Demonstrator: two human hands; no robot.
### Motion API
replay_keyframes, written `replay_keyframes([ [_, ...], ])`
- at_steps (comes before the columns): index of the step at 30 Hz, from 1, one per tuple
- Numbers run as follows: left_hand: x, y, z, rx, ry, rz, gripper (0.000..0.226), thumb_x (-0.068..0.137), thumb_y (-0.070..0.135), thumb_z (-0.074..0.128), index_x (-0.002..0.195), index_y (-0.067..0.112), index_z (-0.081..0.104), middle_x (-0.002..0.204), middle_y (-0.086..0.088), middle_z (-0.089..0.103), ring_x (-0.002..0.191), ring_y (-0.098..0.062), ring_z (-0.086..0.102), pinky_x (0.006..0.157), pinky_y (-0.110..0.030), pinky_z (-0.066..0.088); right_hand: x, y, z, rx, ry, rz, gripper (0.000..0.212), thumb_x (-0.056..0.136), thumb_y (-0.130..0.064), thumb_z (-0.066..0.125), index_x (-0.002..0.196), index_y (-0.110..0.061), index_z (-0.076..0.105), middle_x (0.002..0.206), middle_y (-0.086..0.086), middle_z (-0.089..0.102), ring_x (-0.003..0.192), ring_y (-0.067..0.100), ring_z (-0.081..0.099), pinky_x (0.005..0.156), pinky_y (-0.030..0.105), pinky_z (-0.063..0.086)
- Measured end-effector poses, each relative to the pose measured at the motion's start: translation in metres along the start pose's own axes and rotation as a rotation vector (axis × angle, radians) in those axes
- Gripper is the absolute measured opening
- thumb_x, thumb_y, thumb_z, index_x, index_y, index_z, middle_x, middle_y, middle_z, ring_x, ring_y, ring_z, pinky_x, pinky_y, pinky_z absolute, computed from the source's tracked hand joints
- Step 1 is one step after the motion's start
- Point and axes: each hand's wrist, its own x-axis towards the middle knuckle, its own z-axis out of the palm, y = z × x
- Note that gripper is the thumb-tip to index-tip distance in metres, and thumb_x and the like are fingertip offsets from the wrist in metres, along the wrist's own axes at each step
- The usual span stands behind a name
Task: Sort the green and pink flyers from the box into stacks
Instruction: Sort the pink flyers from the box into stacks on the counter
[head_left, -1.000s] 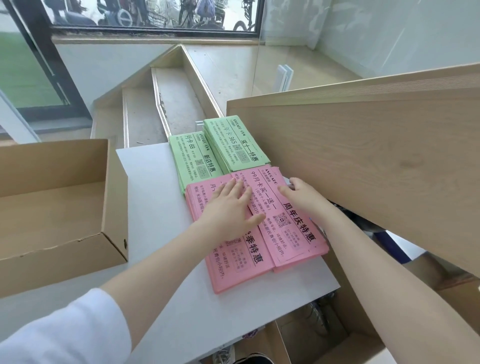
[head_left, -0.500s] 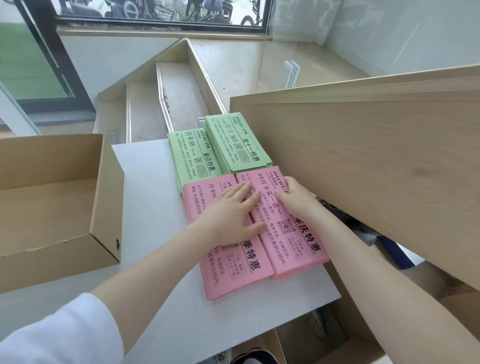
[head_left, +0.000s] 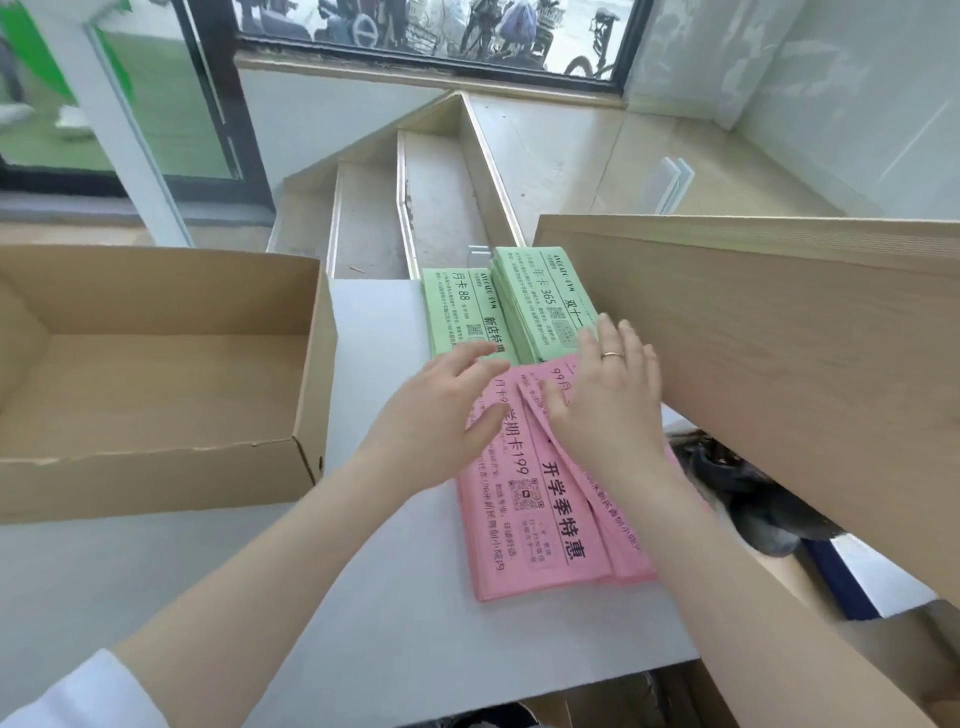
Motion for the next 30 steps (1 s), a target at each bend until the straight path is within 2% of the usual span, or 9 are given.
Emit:
replay_keyframes([
  [3,-0.010,-0.013,-0.012,-0.028,-0.047,-0.022,0.041,0.092,0.025,0.052,0.131,0.013,0.050,0.140,0.000,0.044,0.126,-0.018,0.044,0.102,-0.029,0.036,0.001,-0.027,0.006,0.016,-0.062,-0.002,0.055,0.093,-0.035,0.041,0.142,-0.011,0.030,0.155,0.010,0.018,0.143,0.025,0.013,0.116,0.042,0.008],
  [8,-0.009,-0.007,0.006,0.121,-0.362,0.064,0.040,0.094,0.029,0.044,0.130,0.013,0.048,0.134,-0.002,0.048,0.120,-0.022,0.047,0.098,-0.034,0.039,-0.009,-0.013,0.014,0.144,-0.210,0.182,0.055,0.096,-0.033,0.039,0.145,-0.010,0.026,0.155,0.010,0.018,0.143,0.026,0.015,0.117,0.040,0.013],
  [11,0.001,-0.004,0.018,0.218,-0.424,0.062,0.042,0.095,0.035,0.041,0.130,0.012,0.047,0.129,-0.006,0.051,0.116,-0.025,0.048,0.097,-0.037,0.040,-0.013,0.009,0.016,0.196,-0.285,0.281,0.056,0.095,-0.026,0.041,0.145,-0.007,0.024,0.154,0.011,0.020,0.142,0.025,0.016,0.116,0.036,0.014],
  [14,0.012,0.000,0.030,0.261,-0.432,0.046,0.046,0.095,0.038,0.037,0.133,0.012,0.043,0.133,-0.006,0.050,0.126,-0.025,0.040,0.106,-0.039,0.033,-0.014,0.029,0.012,0.270,-0.319,0.369,0.053,0.094,-0.025,0.042,0.142,-0.005,0.030,0.151,0.011,0.028,0.139,0.025,0.024,0.114,0.037,0.022],
  [19,0.029,0.007,0.046,0.231,-0.458,0.060,0.046,0.097,0.039,0.033,0.134,0.013,0.042,0.135,-0.005,0.046,0.128,-0.023,0.037,0.102,-0.037,0.034,-0.010,0.060,0.010,0.292,-0.296,0.435,0.036,0.091,-0.025,0.045,0.123,-0.009,0.052,0.136,0.012,0.042,0.129,0.028,0.037,0.104,0.039,0.033],
  [23,0.041,0.015,0.054,0.191,-0.474,0.080,0.046,0.097,0.039,0.032,0.135,0.014,0.041,0.139,-0.004,0.040,0.130,-0.022,0.034,0.103,-0.038,0.035,-0.006,0.078,0.009,0.323,-0.183,0.487,0.018,0.092,-0.022,0.047,0.092,-0.007,0.056,0.116,0.011,0.054,0.094,0.021,0.050,0.080,0.030,0.039],
  [25,0.048,0.018,0.056,0.184,-0.458,0.097,0.047,0.098,0.040,0.033,0.137,0.015,0.041,0.145,-0.004,0.036,0.135,-0.021,0.029,0.109,-0.038,0.028,-0.003,0.082,0.008,0.368,-0.188,0.493,0.023,0.092,-0.027,0.048,0.105,-0.009,0.052,0.116,0.008,0.056,0.093,0.020,0.050,0.077,0.030,0.039],
  [28,0.055,0.017,0.060,0.205,-0.443,0.118,0.048,0.097,0.041,0.034,0.138,0.017,0.041,0.148,-0.004,0.032,0.139,-0.022,0.022,0.114,-0.039,0.021,0.001,0.084,0.009,0.428,-0.279,0.515,0.051,0.092,-0.033,0.047,0.136,-0.010,0.032,0.128,0.008,0.053,0.108,0.024,0.054,0.081,0.033,0.041],
  [30,0.055,0.016,0.063,0.213,-0.429,0.098,0.049,0.095,0.045,0.037,0.138,0.023,0.040,0.151,-0.004,0.026,0.141,-0.023,0.017,0.114,-0.044,0.022,0.005,0.084,0.010,0.450,-0.327,0.493,0.056,0.092,-0.030,0.047,0.140,-0.009,0.027,0.134,0.007,0.051,0.116,0.025,0.052,0.087,0.034,0.041],
])
